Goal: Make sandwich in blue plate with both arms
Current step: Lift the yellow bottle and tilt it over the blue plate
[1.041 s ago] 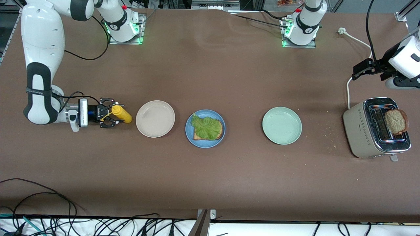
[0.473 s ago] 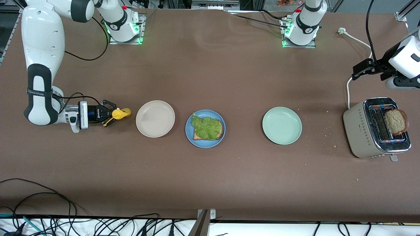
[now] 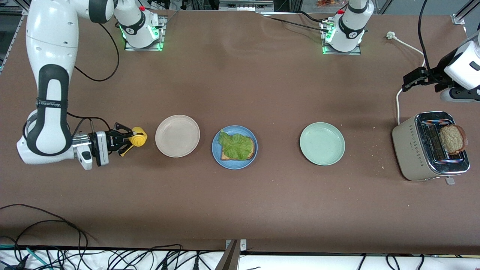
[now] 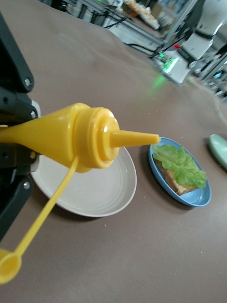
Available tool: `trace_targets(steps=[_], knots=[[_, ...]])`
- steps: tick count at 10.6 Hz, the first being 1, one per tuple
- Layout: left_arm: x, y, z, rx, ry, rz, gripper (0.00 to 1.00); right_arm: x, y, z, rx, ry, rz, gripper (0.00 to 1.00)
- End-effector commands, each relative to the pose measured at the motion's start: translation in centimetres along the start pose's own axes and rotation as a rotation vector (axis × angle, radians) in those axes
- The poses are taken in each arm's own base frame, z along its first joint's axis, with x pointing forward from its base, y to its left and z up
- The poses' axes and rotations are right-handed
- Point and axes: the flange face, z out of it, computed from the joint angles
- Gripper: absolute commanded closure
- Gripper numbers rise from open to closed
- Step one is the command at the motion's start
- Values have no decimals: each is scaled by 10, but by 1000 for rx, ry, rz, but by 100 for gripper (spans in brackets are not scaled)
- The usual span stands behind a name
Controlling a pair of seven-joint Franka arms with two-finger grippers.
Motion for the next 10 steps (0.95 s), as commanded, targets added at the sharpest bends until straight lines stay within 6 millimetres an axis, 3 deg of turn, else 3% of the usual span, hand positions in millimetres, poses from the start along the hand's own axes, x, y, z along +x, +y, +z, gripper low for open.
trace_targets(steps=[1, 2, 5, 7, 10], knots=[[1, 0, -7, -6, 4, 14, 0, 100, -12, 11, -41, -252, 58, 100], [1, 0, -7, -6, 4, 14, 0, 123, -18, 27, -58, -319, 87, 100], [1, -2, -7, -7, 4, 11, 0, 217, -46, 76, -245, -544, 143, 100], [1, -2, -7, -7, 4, 11, 0, 255, -62, 119, -378, -660, 138, 100], [1, -3, -7, -8, 4, 10, 0, 295, -92, 179, -543, -854, 55, 100]])
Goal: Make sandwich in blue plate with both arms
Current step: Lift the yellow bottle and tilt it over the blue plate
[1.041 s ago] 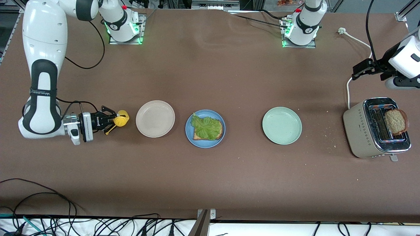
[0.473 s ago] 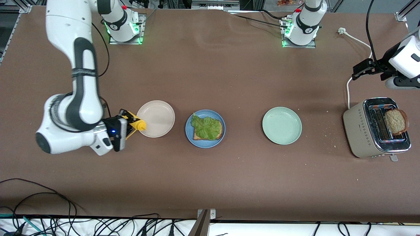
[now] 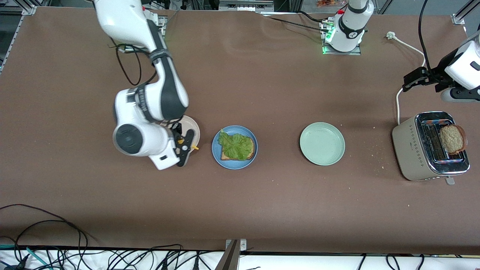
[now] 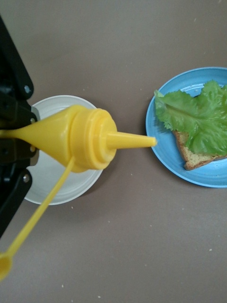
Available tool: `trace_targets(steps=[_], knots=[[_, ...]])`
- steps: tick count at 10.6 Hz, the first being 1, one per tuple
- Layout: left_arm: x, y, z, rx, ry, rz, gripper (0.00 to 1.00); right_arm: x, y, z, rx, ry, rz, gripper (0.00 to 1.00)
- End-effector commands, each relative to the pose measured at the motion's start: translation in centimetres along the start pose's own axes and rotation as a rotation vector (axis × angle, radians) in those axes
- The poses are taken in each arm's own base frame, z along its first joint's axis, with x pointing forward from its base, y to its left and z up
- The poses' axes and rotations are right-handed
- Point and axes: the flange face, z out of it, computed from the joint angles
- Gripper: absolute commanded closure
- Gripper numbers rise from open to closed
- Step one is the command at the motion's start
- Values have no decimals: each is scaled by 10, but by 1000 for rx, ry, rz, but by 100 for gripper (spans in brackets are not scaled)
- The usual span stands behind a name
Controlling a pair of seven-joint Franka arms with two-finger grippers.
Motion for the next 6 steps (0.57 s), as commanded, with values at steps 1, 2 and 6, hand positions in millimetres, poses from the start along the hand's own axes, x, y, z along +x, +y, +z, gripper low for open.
trace_targets(steps=[1, 2, 6], knots=[[1, -2, -7, -8, 4, 12, 0, 53, -46, -3, -211, -166, -33, 100], [1, -2, -7, -8, 4, 12, 0, 70, -65, -3, -275, -217, -19, 100], [1, -2, -7, -8, 4, 12, 0, 101, -110, 1, -461, -404, -94, 100]])
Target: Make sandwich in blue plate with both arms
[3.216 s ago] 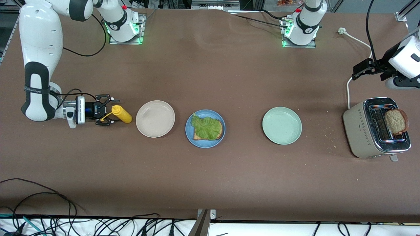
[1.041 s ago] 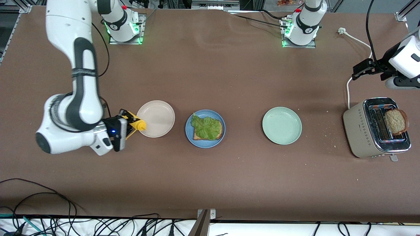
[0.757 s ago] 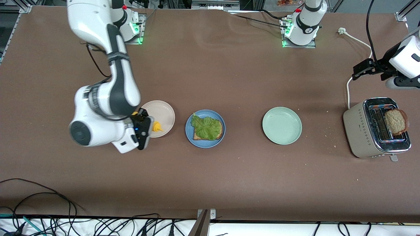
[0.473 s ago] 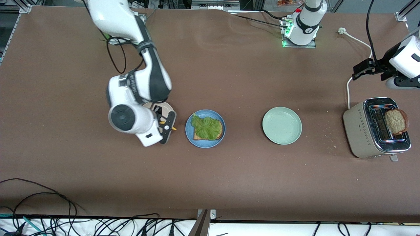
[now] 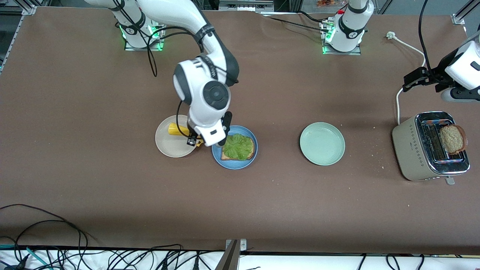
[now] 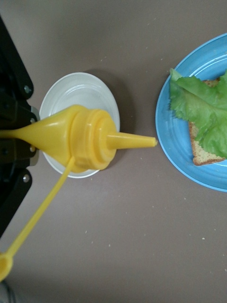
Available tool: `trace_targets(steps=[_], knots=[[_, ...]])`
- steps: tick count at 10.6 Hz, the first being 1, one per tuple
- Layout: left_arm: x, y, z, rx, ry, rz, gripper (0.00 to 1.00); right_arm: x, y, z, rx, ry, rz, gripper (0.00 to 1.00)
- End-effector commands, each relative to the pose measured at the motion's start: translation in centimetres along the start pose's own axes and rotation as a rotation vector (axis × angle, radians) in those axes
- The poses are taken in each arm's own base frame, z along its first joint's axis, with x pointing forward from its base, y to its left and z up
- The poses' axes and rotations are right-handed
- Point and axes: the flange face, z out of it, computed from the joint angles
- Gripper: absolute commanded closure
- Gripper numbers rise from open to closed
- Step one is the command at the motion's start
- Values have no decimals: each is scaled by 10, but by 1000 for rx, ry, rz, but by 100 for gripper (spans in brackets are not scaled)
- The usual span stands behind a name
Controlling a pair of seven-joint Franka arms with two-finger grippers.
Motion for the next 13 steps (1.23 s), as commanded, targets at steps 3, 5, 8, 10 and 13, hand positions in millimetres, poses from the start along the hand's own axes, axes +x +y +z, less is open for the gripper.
trace_targets(steps=[3, 5, 8, 10, 13], knots=[[1, -1, -7, -8, 4, 12, 0, 18, -18, -13, -143, -130, -57, 100], [1, -3, -7, -8, 4, 9, 0, 19, -20, -14, -167, -151, -67, 100], [1, -4, -7, -9, 4, 8, 0, 33, -39, -17, -223, -210, -114, 100], [1, -5, -5, -9, 0, 8, 0, 40, -47, -13, -237, -241, -133, 100], [6, -7, 2, -6, -12, 5, 0, 33, -44, -10, -196, -250, -142, 100]])
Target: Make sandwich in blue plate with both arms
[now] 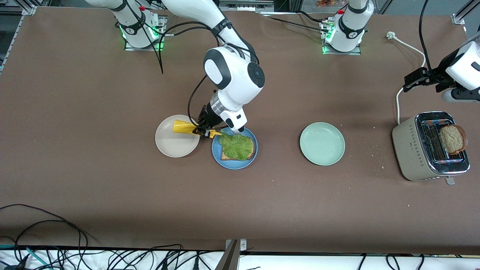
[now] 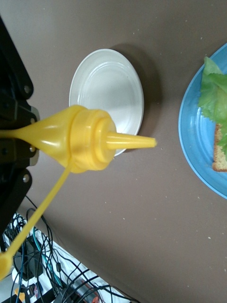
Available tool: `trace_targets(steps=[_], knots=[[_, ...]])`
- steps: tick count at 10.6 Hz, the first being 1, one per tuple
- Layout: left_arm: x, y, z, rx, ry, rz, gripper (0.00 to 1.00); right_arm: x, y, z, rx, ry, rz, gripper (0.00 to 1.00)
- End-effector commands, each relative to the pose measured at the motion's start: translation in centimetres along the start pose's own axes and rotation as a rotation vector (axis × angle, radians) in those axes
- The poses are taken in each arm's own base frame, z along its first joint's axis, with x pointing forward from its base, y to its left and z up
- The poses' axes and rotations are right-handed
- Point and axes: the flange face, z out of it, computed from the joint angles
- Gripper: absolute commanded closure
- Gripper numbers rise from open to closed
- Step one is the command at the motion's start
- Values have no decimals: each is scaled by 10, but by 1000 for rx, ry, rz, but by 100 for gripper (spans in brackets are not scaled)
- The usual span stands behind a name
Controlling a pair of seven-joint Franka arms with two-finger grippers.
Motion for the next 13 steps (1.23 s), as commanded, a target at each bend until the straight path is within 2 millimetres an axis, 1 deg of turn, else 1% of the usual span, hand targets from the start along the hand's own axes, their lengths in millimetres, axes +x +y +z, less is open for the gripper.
trace_targets(steps=[1, 3, 4, 5, 6, 7, 8, 9, 10, 12, 13], knots=[[6, -14, 1, -11, -11, -10, 0, -15, 7, 0, 59, 12, -20, 100], [8, -18, 3, -3, -11, -15, 0, -38, 18, 8, 184, 99, 4, 100], [13, -17, 11, 2, -25, -12, 0, -56, 29, 12, 240, 155, 13, 100], [14, -19, 1, 4, -4, -17, 0, -77, 41, 16, 295, 220, 14, 100], [13, -24, -7, 4, 13, -29, 0, -101, 52, 24, 375, 292, 26, 100], [13, -42, -8, 0, 16, -58, 0, -126, 62, 39, 471, 368, 35, 100], [19, -48, 2, -2, -4, -67, 0, -151, 74, 62, 562, 454, 32, 100], [24, -59, 12, 4, -20, -84, 0, -176, 84, 84, 636, 536, 22, 100], [31, -74, 25, 41, -44, -100, 0, -204, 94, 112, 704, 625, 17, 100], [41, -101, 52, 65, -98, -108, 0, -245, 100, 158, 787, 822, -48, 100], [48, -113, 69, 56, -127, -89, 0, -264, 102, 174, 806, 926, -83, 100]])
